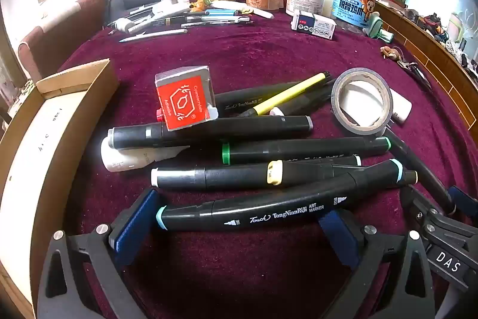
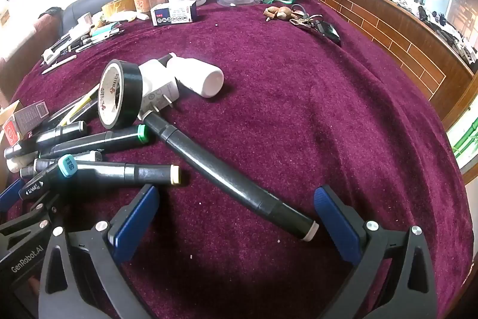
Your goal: Organize rigid objects
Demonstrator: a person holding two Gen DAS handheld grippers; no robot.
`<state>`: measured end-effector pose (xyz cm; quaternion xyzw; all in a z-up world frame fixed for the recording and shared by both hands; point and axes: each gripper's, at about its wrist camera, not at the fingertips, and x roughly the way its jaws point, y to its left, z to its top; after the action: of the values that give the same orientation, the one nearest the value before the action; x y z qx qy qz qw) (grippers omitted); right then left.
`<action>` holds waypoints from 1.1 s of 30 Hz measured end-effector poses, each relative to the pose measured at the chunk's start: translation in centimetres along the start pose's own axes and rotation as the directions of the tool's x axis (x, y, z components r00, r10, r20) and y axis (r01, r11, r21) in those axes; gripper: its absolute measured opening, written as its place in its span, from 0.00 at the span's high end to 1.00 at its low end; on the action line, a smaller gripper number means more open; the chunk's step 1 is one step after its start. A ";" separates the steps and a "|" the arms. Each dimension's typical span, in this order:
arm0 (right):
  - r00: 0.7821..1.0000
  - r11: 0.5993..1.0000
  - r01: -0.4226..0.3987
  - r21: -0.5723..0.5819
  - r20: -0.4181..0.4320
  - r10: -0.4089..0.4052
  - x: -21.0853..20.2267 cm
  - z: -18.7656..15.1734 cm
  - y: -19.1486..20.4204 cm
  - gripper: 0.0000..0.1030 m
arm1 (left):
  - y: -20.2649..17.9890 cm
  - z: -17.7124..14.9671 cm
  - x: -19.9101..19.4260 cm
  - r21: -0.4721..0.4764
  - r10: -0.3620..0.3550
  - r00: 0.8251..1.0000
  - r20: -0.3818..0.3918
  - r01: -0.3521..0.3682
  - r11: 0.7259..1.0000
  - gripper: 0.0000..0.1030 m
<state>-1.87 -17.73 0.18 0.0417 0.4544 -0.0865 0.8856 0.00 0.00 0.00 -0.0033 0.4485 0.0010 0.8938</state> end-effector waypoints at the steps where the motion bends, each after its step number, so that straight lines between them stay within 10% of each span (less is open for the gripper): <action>1: 1.000 1.000 0.000 0.000 -0.001 0.000 0.0 0.0 0.0 0.01 | 0.0 0.0 0.0 0.000 0.000 1.000 0.002 0.000 1.000 0.00; 33: 1.000 1.000 0.001 0.000 0.001 -0.001 0.1 0.1 0.0 0.01 | 0.2 -0.1 -0.2 -0.006 0.018 1.000 -0.005 -0.018 1.000 0.00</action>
<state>-1.75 -17.70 0.17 0.0417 0.4539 -0.0869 0.8858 -0.23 0.19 0.12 -0.0021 0.4508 0.0102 0.8926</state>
